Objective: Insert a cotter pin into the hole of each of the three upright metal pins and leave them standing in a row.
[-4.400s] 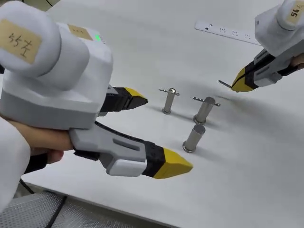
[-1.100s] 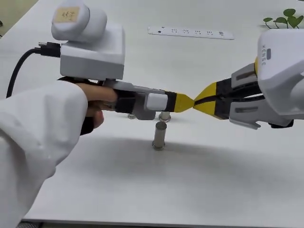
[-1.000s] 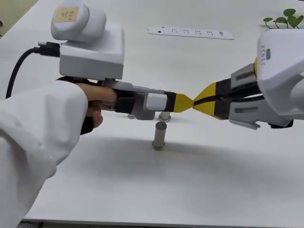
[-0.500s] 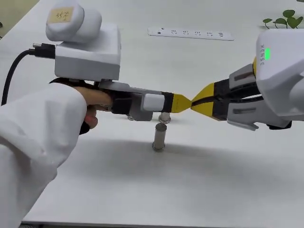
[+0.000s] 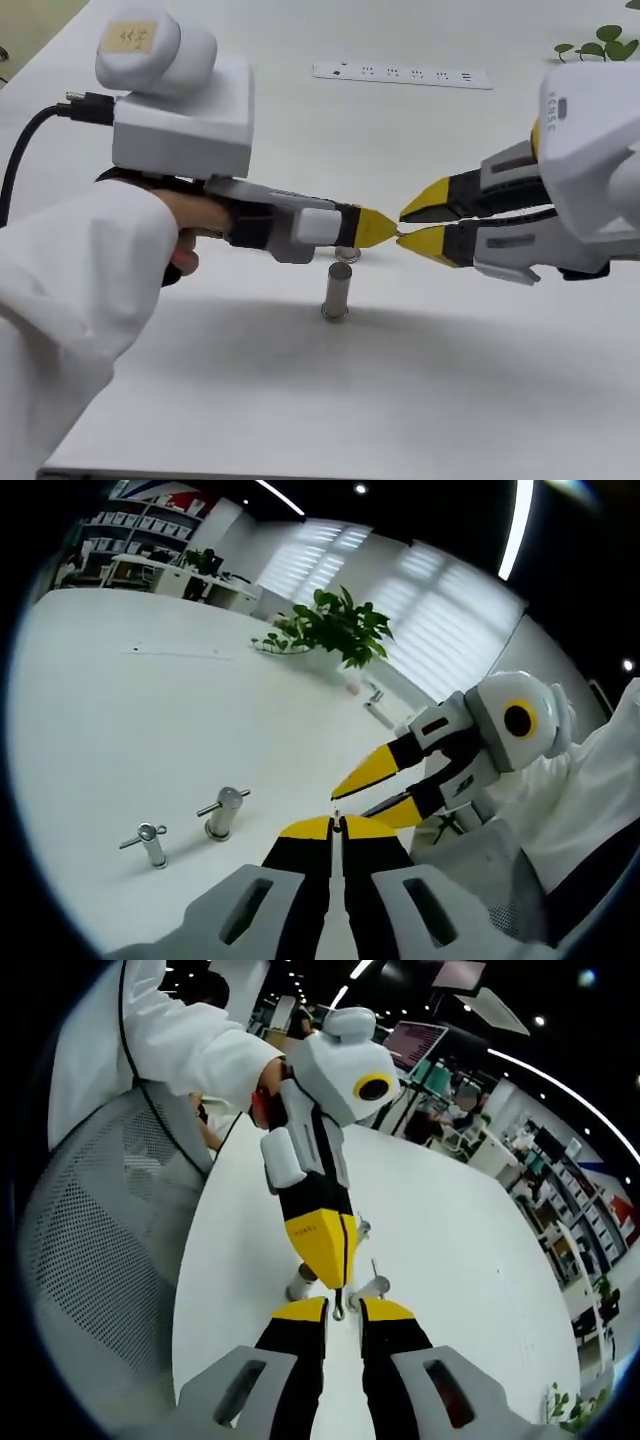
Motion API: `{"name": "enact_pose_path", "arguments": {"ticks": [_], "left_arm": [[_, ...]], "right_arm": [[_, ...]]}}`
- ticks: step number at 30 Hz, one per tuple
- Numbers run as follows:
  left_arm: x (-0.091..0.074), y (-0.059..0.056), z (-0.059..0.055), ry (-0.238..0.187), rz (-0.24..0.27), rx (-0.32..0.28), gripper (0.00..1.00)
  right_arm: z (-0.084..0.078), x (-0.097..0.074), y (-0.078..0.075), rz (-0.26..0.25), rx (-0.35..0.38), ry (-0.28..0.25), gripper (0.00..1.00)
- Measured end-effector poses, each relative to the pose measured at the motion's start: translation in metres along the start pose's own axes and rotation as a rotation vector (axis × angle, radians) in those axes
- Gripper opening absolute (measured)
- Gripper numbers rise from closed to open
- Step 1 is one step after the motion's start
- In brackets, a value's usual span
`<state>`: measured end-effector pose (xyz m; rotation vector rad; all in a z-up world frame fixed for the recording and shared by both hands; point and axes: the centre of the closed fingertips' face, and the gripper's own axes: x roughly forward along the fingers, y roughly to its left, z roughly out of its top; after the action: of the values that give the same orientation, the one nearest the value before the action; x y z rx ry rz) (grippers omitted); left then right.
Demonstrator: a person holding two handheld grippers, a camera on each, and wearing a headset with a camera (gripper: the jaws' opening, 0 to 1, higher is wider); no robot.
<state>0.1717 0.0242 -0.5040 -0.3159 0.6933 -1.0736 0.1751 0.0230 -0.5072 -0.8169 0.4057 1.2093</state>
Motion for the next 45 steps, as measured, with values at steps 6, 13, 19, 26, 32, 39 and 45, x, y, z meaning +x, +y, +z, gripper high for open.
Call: {"name": "enact_pose_path", "arguments": {"ticks": [6,13,19,26,32,39,45], "left_arm": [[-0.006,-0.003,0.003,-0.019,-0.014,0.082,0.00],[-0.011,-0.013,0.006,-0.031,-0.064,0.202,0.00],[-0.014,-0.021,0.006,-0.034,-0.093,0.295,0.00],[-0.012,-0.029,0.000,0.000,-0.124,0.394,0.00],[-0.007,-0.038,-0.007,0.046,-0.150,0.426,0.00],[-0.005,-0.043,-0.012,0.067,-0.173,0.476,0.00],[-0.008,-0.044,-0.016,0.081,-0.193,0.490,0.00]], "right_arm": [[-0.008,0.000,0.006,0.057,0.141,-0.007,0.16],[-0.008,-0.001,0.008,0.102,0.282,-0.061,0.16],[-0.003,-0.002,0.018,0.179,0.384,-0.110,0.14],[0.001,-0.002,0.025,0.209,0.392,-0.137,0.09],[0.001,-0.001,0.035,0.259,0.397,-0.137,0.03],[-0.001,-0.003,0.039,0.277,0.377,-0.134,0.00],[0.002,-0.009,0.043,0.313,0.351,-0.125,0.00]]}}
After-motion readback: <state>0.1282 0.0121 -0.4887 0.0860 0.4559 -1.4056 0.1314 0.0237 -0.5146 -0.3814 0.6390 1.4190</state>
